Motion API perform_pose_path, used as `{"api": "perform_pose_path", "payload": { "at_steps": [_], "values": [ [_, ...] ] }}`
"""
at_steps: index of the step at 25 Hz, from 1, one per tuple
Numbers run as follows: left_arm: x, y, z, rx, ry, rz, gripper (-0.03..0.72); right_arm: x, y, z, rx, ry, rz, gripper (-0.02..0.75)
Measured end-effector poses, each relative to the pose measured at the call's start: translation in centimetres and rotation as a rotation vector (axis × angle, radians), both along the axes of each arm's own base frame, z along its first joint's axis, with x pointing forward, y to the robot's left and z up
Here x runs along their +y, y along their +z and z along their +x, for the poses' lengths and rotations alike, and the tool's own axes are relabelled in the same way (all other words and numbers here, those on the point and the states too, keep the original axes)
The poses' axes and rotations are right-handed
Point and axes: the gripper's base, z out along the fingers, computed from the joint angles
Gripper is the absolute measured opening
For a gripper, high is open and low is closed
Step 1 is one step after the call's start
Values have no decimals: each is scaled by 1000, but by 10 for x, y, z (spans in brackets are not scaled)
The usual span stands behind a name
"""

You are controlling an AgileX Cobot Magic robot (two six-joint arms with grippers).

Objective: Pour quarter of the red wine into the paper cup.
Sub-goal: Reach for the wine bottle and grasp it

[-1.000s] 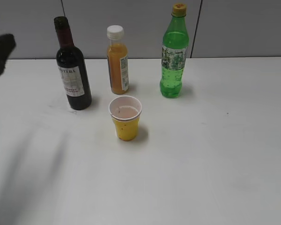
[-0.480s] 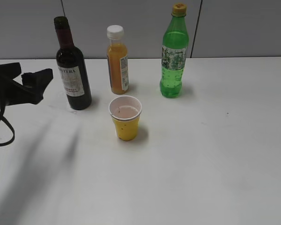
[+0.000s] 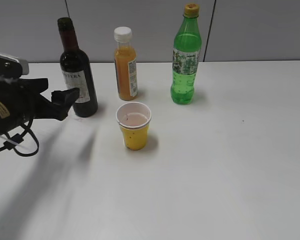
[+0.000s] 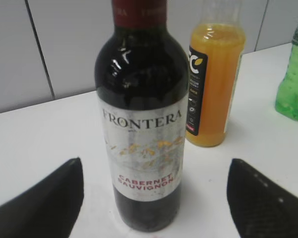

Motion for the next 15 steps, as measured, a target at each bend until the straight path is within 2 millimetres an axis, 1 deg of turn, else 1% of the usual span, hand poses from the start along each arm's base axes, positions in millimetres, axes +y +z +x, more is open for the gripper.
{"api": "perform_pose_path", "payload": {
  "at_steps": [6,9,15],
  "values": [
    [-6,-17,26,10,-1,-1,690,0,0,0,0,0,1,587],
    [-9,-26,36,5,-2,-6,690,0,0,0,0,0,1,587],
    [-14,-37,56,-45,-9,-24,690,0,0,0,0,0,1,586]
  ]
}}
